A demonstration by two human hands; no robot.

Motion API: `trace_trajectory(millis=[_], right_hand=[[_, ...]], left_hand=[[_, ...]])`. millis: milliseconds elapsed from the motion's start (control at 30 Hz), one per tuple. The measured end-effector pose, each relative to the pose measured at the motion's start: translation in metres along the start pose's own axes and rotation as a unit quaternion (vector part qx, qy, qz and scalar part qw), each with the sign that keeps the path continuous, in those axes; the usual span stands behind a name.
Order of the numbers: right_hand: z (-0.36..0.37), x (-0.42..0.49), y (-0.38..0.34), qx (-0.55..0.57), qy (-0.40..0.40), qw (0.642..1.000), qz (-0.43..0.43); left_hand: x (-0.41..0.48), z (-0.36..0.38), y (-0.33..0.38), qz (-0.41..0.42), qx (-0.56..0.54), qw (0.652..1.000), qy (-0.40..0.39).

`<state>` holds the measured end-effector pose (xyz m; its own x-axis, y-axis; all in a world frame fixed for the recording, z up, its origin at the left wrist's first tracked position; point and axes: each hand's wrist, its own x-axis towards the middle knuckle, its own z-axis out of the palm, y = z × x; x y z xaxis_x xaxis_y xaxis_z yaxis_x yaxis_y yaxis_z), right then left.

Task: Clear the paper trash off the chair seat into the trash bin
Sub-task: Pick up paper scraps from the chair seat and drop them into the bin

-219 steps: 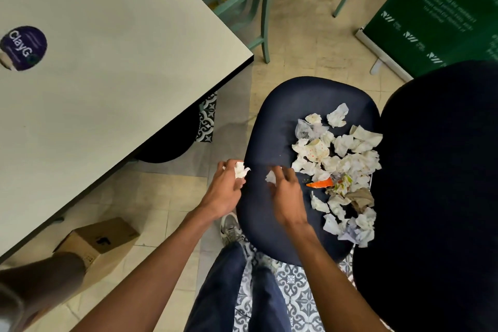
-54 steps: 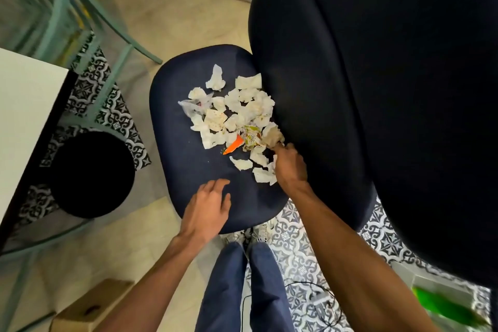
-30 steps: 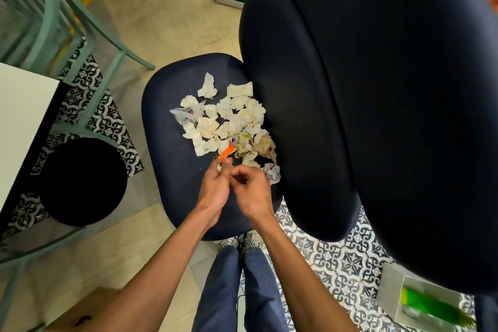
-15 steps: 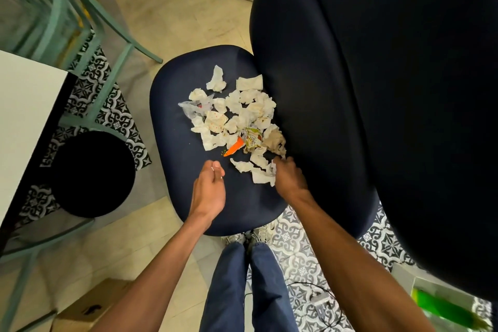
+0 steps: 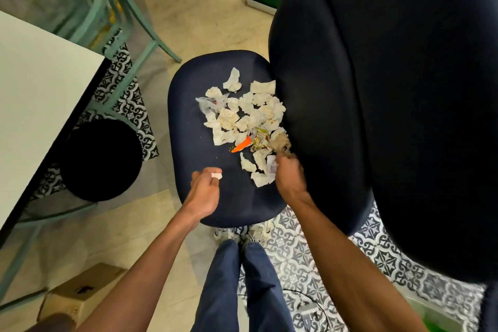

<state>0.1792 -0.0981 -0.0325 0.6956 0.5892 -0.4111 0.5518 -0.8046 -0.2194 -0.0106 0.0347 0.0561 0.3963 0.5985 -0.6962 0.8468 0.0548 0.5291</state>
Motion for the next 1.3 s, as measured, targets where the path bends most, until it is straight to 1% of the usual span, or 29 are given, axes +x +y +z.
trace_trajectory(millis=[67,200,367,433,500,533,667,833,1033,1167,1200,1300], right_hand=[[-0.013,-0.006,-0.008,0.075,0.010,0.997,0.012],[-0.055,-0.038,-0.029,0.198,0.055,0.978,0.015],[-0.087,-0.071,-0.048,0.274,0.102,0.956,-0.002],[-0.103,-0.101,-0.073,0.314,0.112,0.942,-0.033],[-0.110,-0.112,-0.079,0.349,0.120,0.929,-0.035],[-0.115,-0.128,-0.091,0.360,0.119,0.924,-0.052],[-0.124,-0.203,-0.138,0.376,0.091,0.915,-0.111],[-0.117,-0.310,-0.196,0.362,0.054,0.911,-0.192],[-0.095,-0.428,-0.257,0.367,-0.021,0.884,-0.290],[-0.071,-0.488,-0.297,0.330,-0.073,0.874,-0.348],[-0.067,-0.496,-0.302,0.320,-0.082,0.874,-0.357],[-0.052,-0.527,-0.330,0.283,-0.117,0.868,-0.391]], left_hand=[[-0.006,-0.004,-0.003,0.011,0.006,1.000,0.007],[-0.043,-0.022,-0.004,0.024,-0.015,0.998,0.065],[-0.094,-0.045,-0.019,0.064,-0.032,0.987,0.147],[-0.124,-0.067,-0.038,0.078,-0.065,0.977,0.188],[-0.133,-0.070,-0.044,0.088,-0.095,0.971,0.201],[-0.149,-0.079,-0.051,0.082,-0.114,0.966,0.216],[-0.215,-0.104,-0.087,0.076,-0.167,0.941,0.284],[-0.303,-0.125,-0.160,0.062,-0.228,0.905,0.353],[-0.411,-0.126,-0.254,0.042,-0.275,0.860,0.427],[-0.477,-0.123,-0.319,-0.011,-0.314,0.821,0.477],[-0.486,-0.122,-0.330,-0.026,-0.315,0.816,0.484],[-0.525,-0.119,-0.365,-0.069,-0.323,0.785,0.525]])
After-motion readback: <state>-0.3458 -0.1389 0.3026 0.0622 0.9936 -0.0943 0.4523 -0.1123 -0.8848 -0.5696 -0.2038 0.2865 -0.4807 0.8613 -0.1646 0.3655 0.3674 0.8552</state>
